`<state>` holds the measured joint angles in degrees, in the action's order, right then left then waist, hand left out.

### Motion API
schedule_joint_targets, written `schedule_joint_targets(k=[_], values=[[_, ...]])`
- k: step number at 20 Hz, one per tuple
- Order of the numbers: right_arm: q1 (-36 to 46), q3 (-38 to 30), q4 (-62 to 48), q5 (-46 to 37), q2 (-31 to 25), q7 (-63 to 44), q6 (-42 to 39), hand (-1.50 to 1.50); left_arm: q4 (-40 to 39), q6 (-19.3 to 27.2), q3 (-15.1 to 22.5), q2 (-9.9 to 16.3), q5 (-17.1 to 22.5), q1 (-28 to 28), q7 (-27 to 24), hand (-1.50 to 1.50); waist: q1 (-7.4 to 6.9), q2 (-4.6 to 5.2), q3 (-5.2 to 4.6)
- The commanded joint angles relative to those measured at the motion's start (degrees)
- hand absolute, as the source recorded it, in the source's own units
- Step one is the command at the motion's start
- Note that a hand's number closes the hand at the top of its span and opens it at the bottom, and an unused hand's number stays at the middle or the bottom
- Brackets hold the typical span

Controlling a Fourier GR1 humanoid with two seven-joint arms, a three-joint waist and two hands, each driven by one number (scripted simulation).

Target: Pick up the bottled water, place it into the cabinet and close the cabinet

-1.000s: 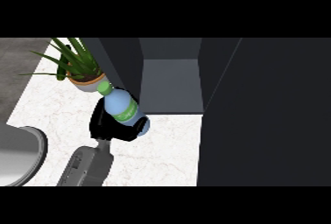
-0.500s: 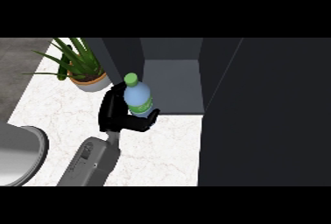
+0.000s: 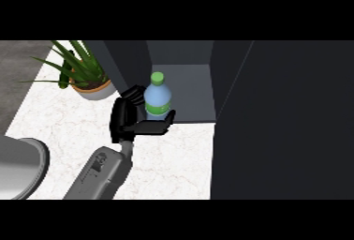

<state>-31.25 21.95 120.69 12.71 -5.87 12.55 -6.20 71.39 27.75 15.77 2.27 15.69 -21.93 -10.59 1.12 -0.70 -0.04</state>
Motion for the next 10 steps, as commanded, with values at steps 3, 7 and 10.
schedule_joint_targets(k=[3, 7, 10], values=[[0.21, 0.27, 1.75, 1.07, 0.06, -1.98, 0.48, -1.5, -10.82, 3.0, -1.69, -0.7, -3.75, -17.5, 4.03, 1.5, 3.11, 1.57, 0.04], [1.29, -1.89, -0.31, 2.52, -0.81, -0.54, -1.09, -1.5, -14.33, 3.6, -2.9, 1.08, -4.2, -20.17, 5.29, 1.5, 3.39, 1.88, 0.06], [2.77, -0.37, -1.31, 0.09, 0.24, -1.01, 0.23, -1.5, -14.82, 4.15, -1.92, 3.6, -5.6, -20.74, 7.2, 1.5, 3.34, 1.94, 0.03]])
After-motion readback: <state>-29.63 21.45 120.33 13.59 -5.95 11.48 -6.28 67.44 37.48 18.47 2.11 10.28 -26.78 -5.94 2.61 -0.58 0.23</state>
